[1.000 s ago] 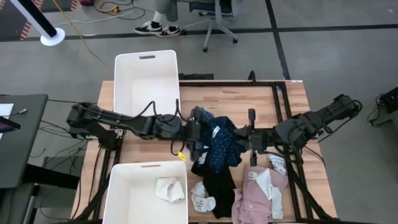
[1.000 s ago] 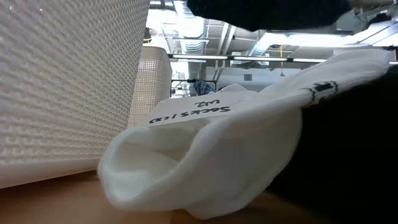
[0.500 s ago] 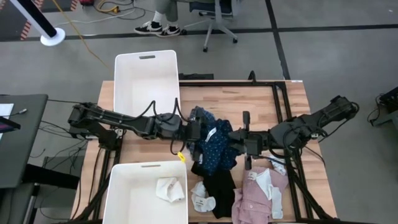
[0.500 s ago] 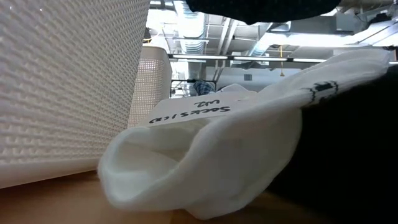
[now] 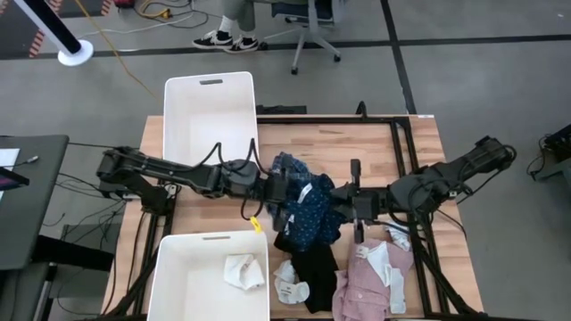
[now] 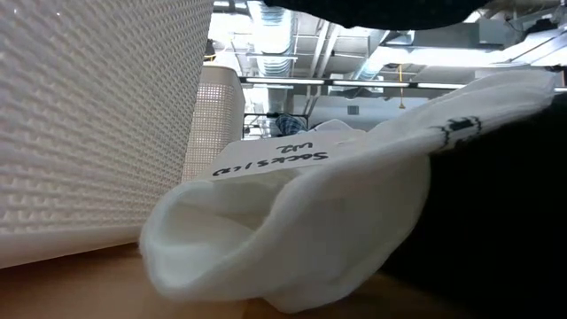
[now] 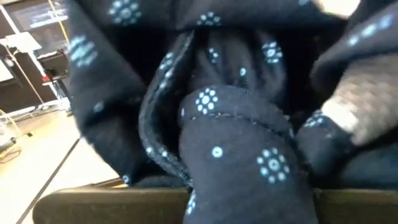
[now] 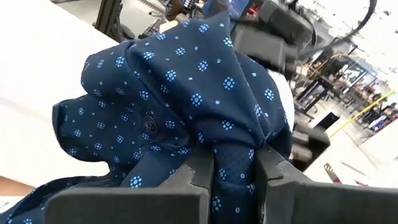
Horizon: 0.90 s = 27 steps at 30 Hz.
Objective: Sort clothes
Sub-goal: Put the blue shirt into the top white laundry organizer
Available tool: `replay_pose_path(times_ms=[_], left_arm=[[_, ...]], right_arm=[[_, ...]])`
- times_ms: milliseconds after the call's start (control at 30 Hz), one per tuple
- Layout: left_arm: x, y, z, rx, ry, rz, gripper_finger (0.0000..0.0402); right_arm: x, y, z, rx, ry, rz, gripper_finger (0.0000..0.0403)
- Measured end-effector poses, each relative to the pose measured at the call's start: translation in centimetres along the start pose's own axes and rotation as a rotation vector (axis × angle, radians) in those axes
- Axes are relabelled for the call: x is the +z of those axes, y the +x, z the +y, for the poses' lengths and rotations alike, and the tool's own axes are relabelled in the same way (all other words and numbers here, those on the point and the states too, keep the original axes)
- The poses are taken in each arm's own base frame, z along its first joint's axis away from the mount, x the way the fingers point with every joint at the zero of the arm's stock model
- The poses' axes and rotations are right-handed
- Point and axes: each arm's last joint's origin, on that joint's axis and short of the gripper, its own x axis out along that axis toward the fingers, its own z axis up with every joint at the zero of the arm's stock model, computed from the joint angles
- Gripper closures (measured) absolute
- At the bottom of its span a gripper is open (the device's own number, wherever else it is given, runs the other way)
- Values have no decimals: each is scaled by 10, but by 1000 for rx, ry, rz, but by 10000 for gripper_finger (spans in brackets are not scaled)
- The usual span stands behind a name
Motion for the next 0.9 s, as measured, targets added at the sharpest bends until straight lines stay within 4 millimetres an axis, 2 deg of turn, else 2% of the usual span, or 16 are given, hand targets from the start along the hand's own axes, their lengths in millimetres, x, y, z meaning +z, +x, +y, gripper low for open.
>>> replay_pose_path(times_ms=[167,400,533,667,900], left_arm=[[14,-13,3,13,7,-35,367],[43,-40,11,42,18,-134,367],[54,-52,10,82,47,-157,367],[66,-66,9,133,81,-181,367],[79,-86,6,264,154,-161,367]], right_arm=[[-2,-10,-1,-22,21,44,298],[-5,-17,3,-115,13,110,172],[-9,-17,2,-172,36,155,118],[-11,-17,2,-185,65,173,97],[-14,-18,3,-179,89,191,95]])
